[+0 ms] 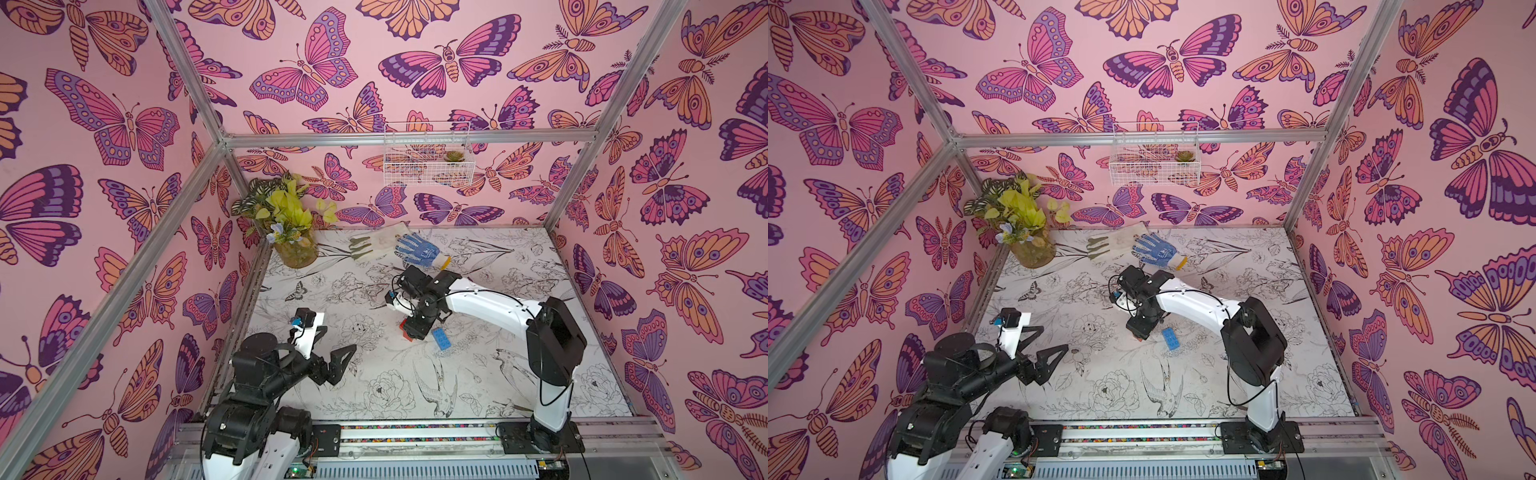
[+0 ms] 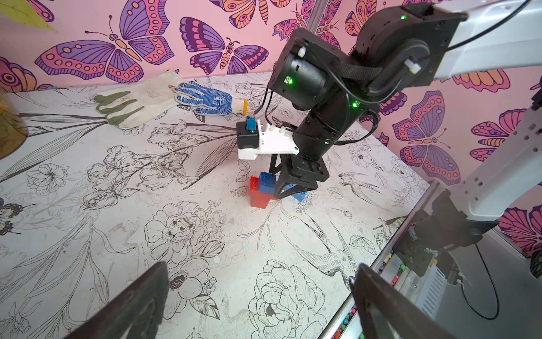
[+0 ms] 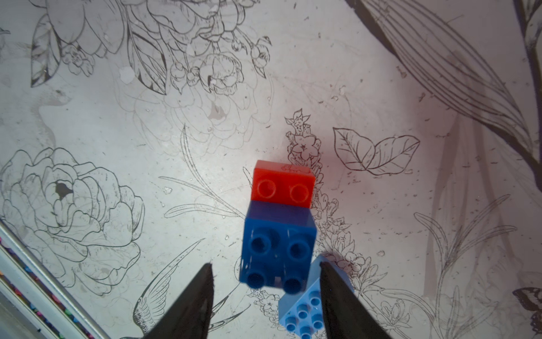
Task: Assemble the letter f with lego
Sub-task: Assemble the lego brick with the lego brick.
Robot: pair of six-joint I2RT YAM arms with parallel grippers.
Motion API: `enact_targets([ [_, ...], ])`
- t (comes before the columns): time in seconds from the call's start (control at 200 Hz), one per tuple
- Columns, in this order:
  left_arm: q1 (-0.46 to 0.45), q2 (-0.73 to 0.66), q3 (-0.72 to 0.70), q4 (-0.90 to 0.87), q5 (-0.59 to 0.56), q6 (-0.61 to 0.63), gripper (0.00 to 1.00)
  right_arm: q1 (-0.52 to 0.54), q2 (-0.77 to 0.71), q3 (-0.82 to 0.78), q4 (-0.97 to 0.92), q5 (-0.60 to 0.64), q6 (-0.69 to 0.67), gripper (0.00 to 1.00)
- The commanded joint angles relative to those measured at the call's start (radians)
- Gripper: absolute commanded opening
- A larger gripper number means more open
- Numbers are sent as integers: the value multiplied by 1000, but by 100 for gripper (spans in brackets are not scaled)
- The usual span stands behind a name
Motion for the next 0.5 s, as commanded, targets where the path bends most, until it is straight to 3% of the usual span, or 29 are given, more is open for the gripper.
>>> enact_targets([
  [0.0,-7,-10,-18,15,6,-1,99,1,-76,21,-32,29,13,59],
  [0.496,-10,-15,-17,15,9,-1,99,-65,-247,-87,-52,155,189,58],
])
